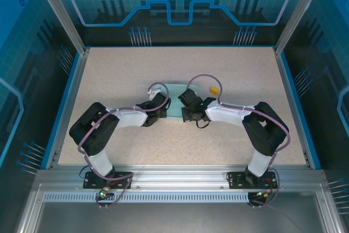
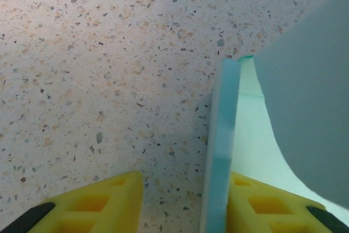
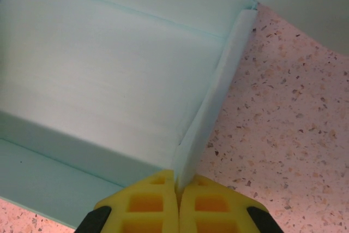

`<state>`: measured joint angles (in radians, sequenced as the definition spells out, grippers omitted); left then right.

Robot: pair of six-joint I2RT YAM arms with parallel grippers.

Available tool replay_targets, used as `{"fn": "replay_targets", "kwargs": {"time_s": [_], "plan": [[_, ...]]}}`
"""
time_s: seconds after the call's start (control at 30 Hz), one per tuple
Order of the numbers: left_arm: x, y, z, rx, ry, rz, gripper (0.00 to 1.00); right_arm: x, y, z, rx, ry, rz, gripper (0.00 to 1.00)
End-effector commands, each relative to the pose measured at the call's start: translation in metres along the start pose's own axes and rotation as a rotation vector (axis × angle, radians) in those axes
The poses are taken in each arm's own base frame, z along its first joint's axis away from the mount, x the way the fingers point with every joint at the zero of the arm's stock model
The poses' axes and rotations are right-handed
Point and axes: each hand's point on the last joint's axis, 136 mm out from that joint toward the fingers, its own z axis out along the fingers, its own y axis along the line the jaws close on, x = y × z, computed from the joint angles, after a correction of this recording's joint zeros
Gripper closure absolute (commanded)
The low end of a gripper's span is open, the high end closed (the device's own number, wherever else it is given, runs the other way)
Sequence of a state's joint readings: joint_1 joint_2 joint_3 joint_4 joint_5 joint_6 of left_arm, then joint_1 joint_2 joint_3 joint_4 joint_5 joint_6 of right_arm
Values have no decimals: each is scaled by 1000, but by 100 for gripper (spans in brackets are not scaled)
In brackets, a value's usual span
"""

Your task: Fold the paper box

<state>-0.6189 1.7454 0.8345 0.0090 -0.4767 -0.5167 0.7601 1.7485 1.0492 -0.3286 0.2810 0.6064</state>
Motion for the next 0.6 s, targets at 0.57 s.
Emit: {"fn": "replay_targets", "kwargs": {"time_s": [0.57], "plan": [[76,19,13,-98,273,354,91,-11,40,-6,-146,-16,-94,97]]}}
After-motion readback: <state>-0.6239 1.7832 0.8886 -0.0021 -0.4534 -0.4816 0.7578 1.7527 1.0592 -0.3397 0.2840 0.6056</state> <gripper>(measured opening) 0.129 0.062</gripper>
